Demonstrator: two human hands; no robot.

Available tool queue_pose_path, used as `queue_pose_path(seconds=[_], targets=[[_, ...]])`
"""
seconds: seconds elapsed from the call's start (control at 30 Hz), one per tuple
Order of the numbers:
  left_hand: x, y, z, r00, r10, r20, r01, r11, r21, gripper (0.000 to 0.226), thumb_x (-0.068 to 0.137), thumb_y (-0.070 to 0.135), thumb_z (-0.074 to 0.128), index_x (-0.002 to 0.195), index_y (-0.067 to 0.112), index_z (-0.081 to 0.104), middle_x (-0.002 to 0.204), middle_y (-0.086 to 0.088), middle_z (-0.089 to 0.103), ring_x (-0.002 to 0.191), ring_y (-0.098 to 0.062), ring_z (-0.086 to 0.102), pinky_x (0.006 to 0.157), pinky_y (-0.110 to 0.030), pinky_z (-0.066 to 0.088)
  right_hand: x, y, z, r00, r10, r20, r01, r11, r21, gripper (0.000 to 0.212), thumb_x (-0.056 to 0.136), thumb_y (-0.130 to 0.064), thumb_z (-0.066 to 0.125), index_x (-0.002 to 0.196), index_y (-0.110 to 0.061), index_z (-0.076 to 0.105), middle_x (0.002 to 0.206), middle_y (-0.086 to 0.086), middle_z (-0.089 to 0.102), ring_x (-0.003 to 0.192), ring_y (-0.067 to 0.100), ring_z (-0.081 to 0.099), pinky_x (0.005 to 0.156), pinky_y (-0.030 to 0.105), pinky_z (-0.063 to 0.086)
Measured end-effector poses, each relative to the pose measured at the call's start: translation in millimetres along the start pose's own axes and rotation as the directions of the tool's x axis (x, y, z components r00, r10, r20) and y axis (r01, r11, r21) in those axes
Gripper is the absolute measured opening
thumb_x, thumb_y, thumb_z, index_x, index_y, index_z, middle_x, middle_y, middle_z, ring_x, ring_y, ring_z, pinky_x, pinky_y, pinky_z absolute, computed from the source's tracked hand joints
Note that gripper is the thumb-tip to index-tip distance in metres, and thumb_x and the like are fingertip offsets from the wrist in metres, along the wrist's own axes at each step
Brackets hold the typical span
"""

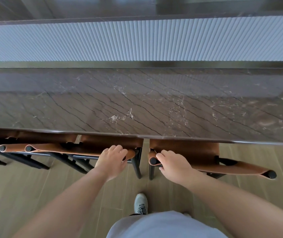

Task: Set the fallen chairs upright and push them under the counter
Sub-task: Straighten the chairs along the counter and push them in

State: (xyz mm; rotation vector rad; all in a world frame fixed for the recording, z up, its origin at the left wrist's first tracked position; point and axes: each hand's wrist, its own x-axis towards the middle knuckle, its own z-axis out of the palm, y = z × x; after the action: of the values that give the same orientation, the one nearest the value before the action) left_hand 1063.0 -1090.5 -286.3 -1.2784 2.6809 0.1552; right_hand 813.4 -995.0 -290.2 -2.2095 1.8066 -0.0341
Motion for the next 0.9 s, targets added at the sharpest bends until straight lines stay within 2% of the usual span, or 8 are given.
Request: queue_pose_path(seconds=[0.1,0.27,0.33,0.4,0.57,0.73,0.8,0.9], targets=[[5,-7,5,0.999,0.041,0.021,-0.04,0.999,-0.036,0.02,0.087,0.038,0.062,0.1,0.024,0.066,0.092,0.004,0.059,0.085,-0.02,0.06,0.071,-0.036,0.052,12,-14,8,0.999,0.048,-0.017,-0.049,0.997,-0.058,0.026,0.087,-0.029,0.069,0.107,-0.015,0.059,0.095,0.001,0.06,0.085,0.024,0.061,0.053,0.033,0.036],[10,-15,11,0.995,0.085,0.059,-0.079,0.991,-0.108,0.027,0.095,0.042,0.052,0.114,0.026,0.06,0.102,0.005,0.056,0.091,-0.015,0.056,0.075,-0.032,0.051,24,-28,20,0.997,0.077,-0.003,-0.077,0.989,-0.126,0.025,0.074,-0.027,0.08,0.087,-0.018,0.061,0.079,-0.002,0.057,0.063,0.018,0.058,0.038,0.029,0.035],[12,-18,11,0.992,0.108,0.061,-0.1,0.988,-0.114,0.029,0.097,0.044,0.048,0.117,0.026,0.058,0.103,0.006,0.056,0.092,-0.014,0.056,0.074,-0.031,0.051,25,-30,18,0.996,0.082,-0.029,-0.085,0.989,-0.118,0.033,0.061,-0.026,0.089,0.075,-0.019,0.06,0.07,-0.004,0.053,0.054,0.015,0.054,0.034,0.026,0.029],[14,-20,10,0.989,0.13,0.07,-0.124,0.988,-0.093,0.029,0.097,0.044,0.047,0.117,0.025,0.058,0.102,0.004,0.056,0.092,-0.015,0.056,0.071,-0.031,0.05,24,-30,19,0.995,0.078,-0.056,-0.084,0.99,-0.109,0.035,0.058,-0.024,0.091,0.073,-0.018,0.06,0.068,-0.004,0.053,0.052,0.015,0.054,0.031,0.027,0.033],[20,-26,11,0.984,0.17,0.06,-0.163,0.982,-0.097,0.029,0.094,0.045,0.051,0.109,0.022,0.061,0.098,0.002,0.057,0.092,-0.019,0.059,0.064,-0.035,0.051,23,-28,23,0.995,0.073,-0.064,-0.079,0.993,-0.093,0.033,0.064,-0.026,0.089,0.084,-0.016,0.063,0.075,-0.002,0.058,0.057,0.017,0.058,0.034,0.031,0.043],[16,-27,12,0.985,0.167,0.05,-0.159,0.979,-0.13,0.021,0.081,0.042,0.069,0.088,0.023,0.064,0.079,0.005,0.055,0.073,-0.018,0.062,0.046,-0.031,0.046,22,-32,18,0.994,0.105,-0.031,-0.108,0.989,-0.099,0.035,0.064,-0.026,0.089,0.083,-0.016,0.061,0.076,-0.001,0.056,0.058,0.019,0.058,0.036,0.031,0.033],[15,-26,12,0.988,0.156,0.021,-0.151,0.978,-0.146,0.021,0.085,0.042,0.066,0.094,0.023,0.063,0.086,0.005,0.055,0.081,-0.018,0.061,0.052,-0.03,0.043,23,-35,16,0.993,0.121,-0.001,-0.12,0.987,-0.106,0.029,0.073,-0.027,0.083,0.087,-0.015,0.061,0.081,0.0,0.057,0.065,0.021,0.06,0.04,0.032,0.031],[14,-21,8,0.991,0.128,0.036,-0.122,0.982,-0.144,0.025,0.093,0.044,0.055,0.11,0.025,0.055,0.104,0.005,0.052,0.098,-0.017,0.055,0.066,-0.028,0.041,24,-38,16,0.988,0.154,0.005,-0.153,0.984,-0.089,0.021,0.092,-0.027,0.062,0.108,-0.014,0.058,0.101,0.004,0.056,0.088,0.027,0.06,0.053,0.036,0.038]])
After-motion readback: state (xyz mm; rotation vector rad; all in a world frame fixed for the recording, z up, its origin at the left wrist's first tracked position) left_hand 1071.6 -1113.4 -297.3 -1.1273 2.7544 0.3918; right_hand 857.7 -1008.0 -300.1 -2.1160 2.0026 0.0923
